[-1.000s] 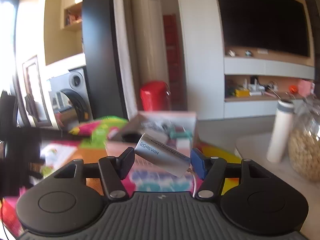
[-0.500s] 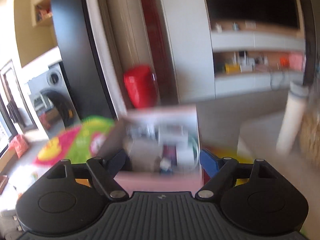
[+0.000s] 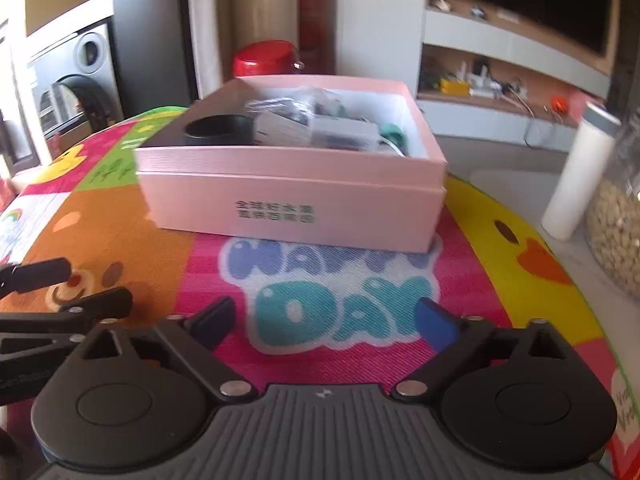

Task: Organize rigid objects

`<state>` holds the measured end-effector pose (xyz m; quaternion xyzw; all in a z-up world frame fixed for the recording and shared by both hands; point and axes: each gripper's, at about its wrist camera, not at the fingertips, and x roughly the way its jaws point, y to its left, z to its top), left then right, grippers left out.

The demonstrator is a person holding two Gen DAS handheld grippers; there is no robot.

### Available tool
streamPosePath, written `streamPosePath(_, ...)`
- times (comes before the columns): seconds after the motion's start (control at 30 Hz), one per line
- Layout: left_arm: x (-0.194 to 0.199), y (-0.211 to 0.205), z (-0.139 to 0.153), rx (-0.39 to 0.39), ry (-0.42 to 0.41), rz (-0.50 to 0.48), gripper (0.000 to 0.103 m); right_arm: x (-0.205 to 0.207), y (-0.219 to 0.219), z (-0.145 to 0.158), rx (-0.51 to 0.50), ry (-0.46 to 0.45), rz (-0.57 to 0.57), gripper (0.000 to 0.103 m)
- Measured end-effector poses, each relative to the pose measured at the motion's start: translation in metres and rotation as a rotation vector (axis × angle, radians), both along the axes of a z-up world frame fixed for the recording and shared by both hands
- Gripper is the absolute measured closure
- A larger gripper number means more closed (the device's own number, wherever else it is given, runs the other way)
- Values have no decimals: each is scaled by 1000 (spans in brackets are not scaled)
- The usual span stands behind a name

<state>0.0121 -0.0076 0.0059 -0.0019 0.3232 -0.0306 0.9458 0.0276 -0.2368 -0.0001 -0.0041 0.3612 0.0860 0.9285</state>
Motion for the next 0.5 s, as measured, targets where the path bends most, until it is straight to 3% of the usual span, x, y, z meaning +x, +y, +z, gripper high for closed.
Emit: streamPosePath(0.5,6,-4,0,20,4,23,22,-8,0,-6,11,-50,-64,0)
